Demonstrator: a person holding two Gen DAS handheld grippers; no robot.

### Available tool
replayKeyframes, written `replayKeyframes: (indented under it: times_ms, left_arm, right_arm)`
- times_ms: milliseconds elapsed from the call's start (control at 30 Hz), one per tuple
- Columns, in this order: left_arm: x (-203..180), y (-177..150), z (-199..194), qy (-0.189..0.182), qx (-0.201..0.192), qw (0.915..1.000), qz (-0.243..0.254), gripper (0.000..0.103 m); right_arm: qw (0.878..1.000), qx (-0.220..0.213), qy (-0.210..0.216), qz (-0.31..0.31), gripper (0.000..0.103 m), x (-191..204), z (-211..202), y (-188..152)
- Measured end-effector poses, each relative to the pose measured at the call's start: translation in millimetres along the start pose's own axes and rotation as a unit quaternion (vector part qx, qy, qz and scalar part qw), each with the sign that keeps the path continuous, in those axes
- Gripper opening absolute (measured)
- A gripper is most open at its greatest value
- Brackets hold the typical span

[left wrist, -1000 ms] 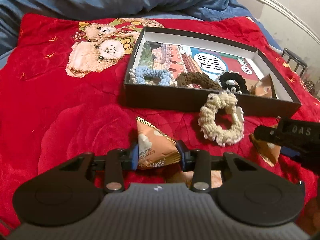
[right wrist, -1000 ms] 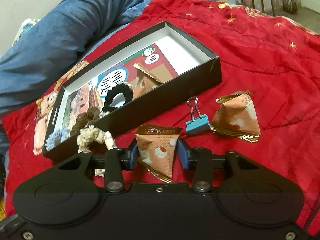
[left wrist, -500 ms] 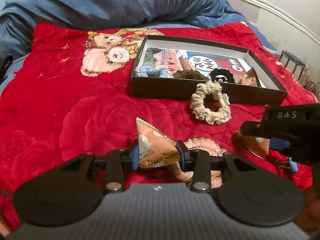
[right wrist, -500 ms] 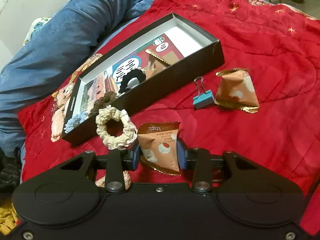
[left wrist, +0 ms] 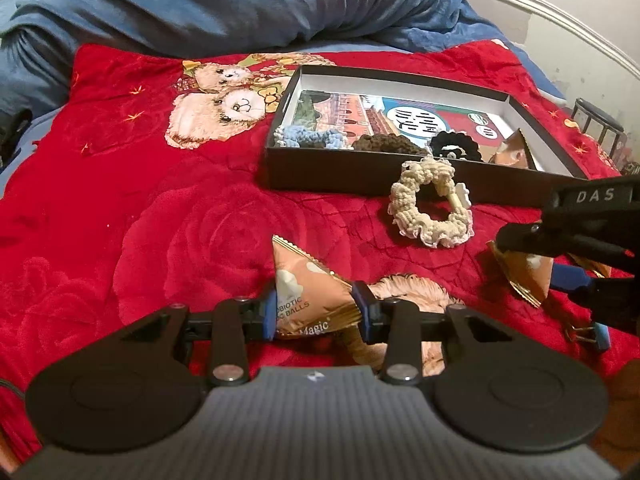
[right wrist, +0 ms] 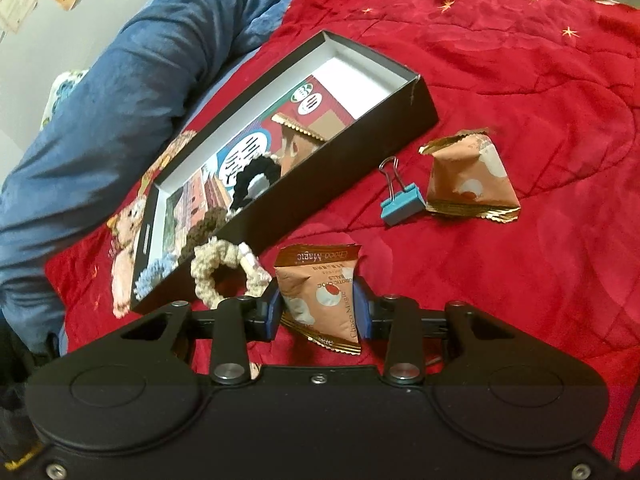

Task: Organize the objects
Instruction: 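Lift both wrappers and carry them toward the black box with both tools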

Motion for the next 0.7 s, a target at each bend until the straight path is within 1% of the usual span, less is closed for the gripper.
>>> replayKeyframes:
  times_ms: [300,400,533,567,633,700]
  left_arm:
    - [-7,2,9,0.011,-0.012,0.9999,0.001,0.043]
    - [-13,4,12,0.009,-0.017,0.9998,0.002,0.043]
    - [-19,5,15,0.008,-0.021,0.9997,0.002,0.043]
    - [-19,6,16,0.008,-0.021,0.9997,0.002,0.043]
    - [-20,7,18,0.005,-0.019,0.9998,-0.007,0.043]
    - [-21,9,20,0.008,-0.015,0.9998,-0.01,0.043]
  right_arm:
    - [0.997,0.0,0.033,0.067,0.035,-10,3,3]
    - [0.995,-0.004,0.046,0.088,0.035,-9,5,4]
    - [0.994,-0.003,0.053,0.093,0.035,-6,10,2]
    - [0.994,0.001,0.06,0.094,0.035,-5,12,2]
    - [0.992,0.005,0.071,0.1,0.035,-6,15,1]
    - [0.992,0.005,0.073,0.103,0.035,-7,16,2]
Point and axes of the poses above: each gripper's, at about its wrist camera, not at the fingertips, and z roughly the way its jaws point, x to its left, y to its top, the point moved 4 cm from there along z, roughly the way its jaws point, and after that the axes turned 3 degrees about -z, right-handed, at the moved point
